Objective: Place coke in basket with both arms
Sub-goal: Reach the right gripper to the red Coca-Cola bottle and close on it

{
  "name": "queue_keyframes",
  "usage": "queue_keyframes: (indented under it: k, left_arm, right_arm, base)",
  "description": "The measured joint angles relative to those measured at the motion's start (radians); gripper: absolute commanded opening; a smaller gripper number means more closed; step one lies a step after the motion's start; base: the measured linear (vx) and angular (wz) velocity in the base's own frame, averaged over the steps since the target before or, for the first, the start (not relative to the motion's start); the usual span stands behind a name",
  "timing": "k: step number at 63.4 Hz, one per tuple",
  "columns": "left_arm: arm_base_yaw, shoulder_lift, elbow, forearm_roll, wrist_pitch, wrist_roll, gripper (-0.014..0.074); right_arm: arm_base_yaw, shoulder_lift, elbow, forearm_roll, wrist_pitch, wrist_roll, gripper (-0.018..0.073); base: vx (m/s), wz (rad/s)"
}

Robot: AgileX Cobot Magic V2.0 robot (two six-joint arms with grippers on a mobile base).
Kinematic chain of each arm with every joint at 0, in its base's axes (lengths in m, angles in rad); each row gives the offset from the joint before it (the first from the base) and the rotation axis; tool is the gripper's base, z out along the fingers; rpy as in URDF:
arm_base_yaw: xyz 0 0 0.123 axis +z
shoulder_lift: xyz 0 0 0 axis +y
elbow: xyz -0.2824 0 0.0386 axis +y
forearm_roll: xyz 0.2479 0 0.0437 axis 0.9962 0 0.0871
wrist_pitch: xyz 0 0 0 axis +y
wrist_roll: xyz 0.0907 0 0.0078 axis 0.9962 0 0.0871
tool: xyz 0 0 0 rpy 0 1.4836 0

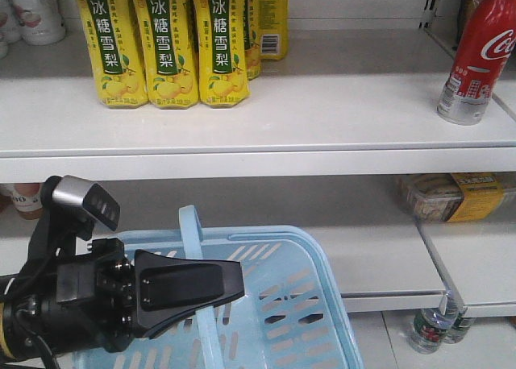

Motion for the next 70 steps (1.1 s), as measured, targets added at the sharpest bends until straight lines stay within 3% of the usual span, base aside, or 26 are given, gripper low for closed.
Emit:
queue_keyframes:
  k: [31, 42, 51, 64, 70]
  left_arm:
    - [0.000, 0.000, 0.000, 0.000, 0.000, 0.000, -0.0007]
    - [0.000, 0.000, 0.000, 0.000, 0.000, 0.000, -0.0007]
    - [0.000, 0.000, 0.000, 0.000, 0.000, 0.000, -0.0007]
    - [0.000, 0.000, 0.000, 0.000, 0.000, 0.000, -0.0007]
    - [0.000, 0.000, 0.000, 0.000, 0.000, 0.000, -0.0007]
  right_arm:
    - [0.000, 0.394, -0.246, 0.068, -0.110, -0.001, 0.0611]
    - [0.000, 0.509, -0.328, 0.075, -0.115, -0.001, 0.0559]
    - [0.000, 0.544, -0.349, 0.084, -0.114, 0.001, 0.0395]
    - [0.001, 0.545, -0.355, 0.114, -0.110, 0.004, -0.0016]
    - [0.003, 0.540, -0.356, 0.115, -0.095, 0.004, -0.0011]
  base:
    - [0.00, 0.00]
    - [0.00, 0.00]
    - [0.00, 0.00]
    - [0.00, 0.00]
    - [0.00, 0.00]
